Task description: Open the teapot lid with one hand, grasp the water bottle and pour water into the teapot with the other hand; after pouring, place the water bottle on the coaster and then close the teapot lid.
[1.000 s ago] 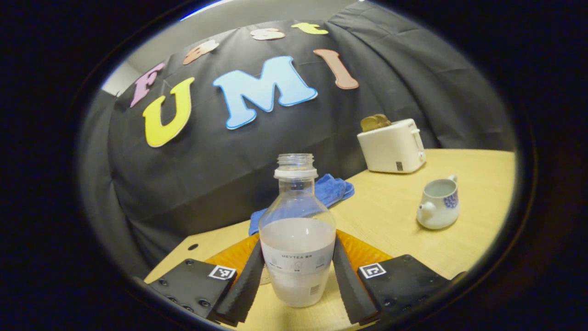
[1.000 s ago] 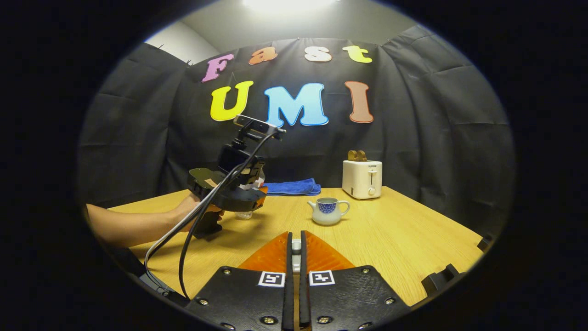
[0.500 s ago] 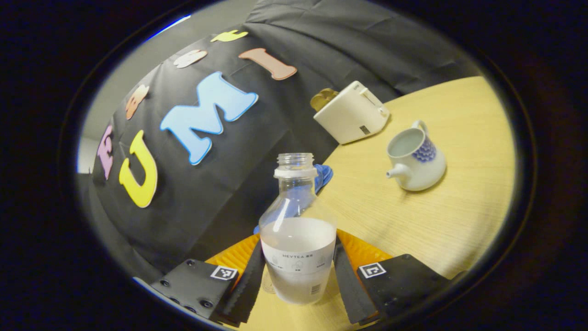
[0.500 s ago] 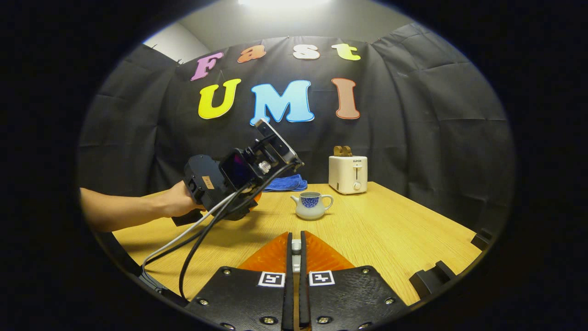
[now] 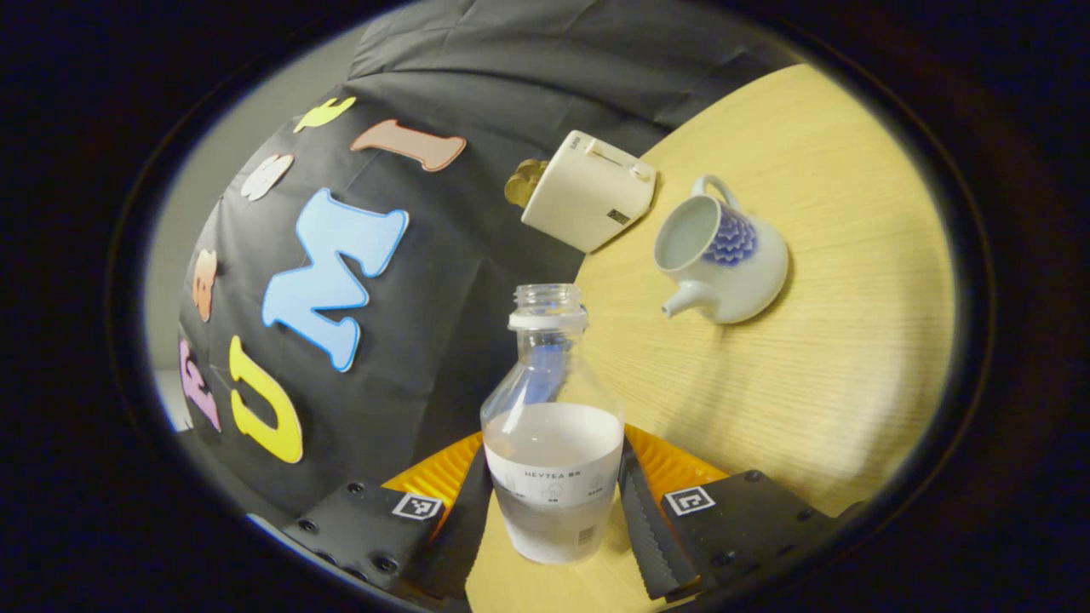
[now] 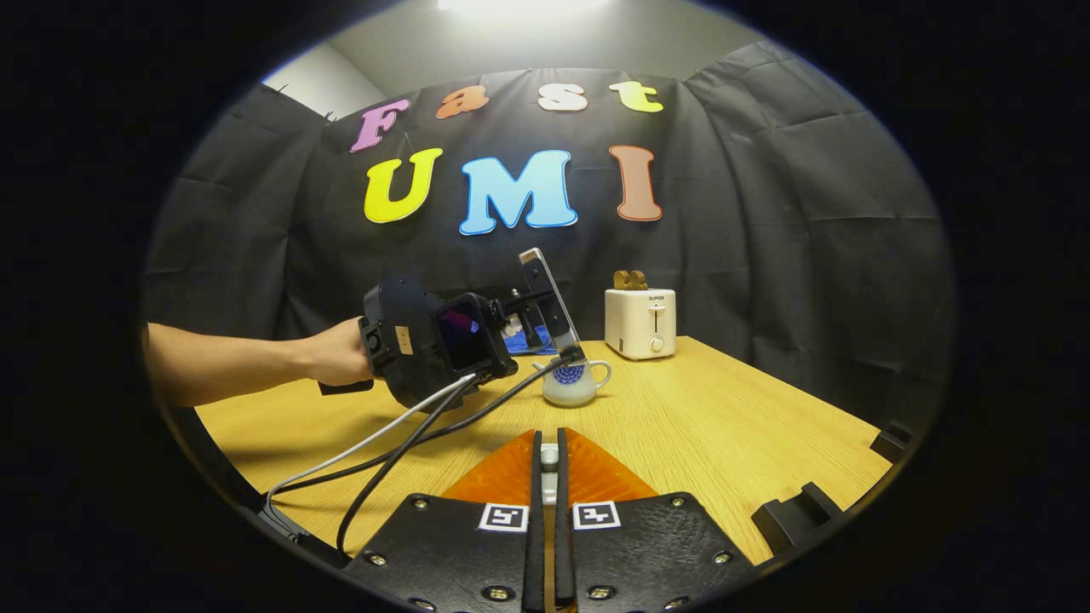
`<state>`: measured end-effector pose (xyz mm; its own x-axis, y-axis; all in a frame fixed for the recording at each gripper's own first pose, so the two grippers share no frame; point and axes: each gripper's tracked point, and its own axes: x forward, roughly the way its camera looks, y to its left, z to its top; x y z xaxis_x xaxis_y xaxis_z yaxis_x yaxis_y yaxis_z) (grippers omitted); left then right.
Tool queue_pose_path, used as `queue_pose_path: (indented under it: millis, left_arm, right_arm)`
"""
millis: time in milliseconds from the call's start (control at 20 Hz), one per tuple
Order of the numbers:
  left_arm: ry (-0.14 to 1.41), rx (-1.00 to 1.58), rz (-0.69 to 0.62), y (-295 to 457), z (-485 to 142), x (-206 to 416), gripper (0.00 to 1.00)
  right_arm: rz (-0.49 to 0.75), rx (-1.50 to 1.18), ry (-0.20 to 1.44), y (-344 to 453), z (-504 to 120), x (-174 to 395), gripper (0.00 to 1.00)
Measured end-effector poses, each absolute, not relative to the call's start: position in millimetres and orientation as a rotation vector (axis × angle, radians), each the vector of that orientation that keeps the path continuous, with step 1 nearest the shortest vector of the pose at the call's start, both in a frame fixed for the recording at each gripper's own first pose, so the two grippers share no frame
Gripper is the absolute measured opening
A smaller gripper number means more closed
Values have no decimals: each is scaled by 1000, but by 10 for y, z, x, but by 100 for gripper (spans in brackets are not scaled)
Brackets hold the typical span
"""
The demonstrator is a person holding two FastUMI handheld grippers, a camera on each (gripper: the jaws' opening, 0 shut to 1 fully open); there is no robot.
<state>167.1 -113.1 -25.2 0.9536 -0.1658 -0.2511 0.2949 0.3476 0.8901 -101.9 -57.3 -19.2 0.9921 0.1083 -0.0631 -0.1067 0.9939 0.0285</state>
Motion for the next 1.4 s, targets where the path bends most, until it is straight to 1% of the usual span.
queue_pose_path:
  millis: [350,700,1050,1400]
  left_arm:
    - [96,1378,-353,-1458,-282,1840,87]
    - [122,1527,-398,-1581,-362,1906,87]
    - [136,1671,-398,-1616,-297,1919,87]
    - [133,1822,-366,-1601,-161,1916,87]
  right_arm:
    - [94,33,74,-649,-232,-1012,5]
    - [89,32,68,-675,-219,-1002,5]
    - [87,36,103,-710,-327,-960,5]
    - [80,42,115,-757,-360,-946,5]
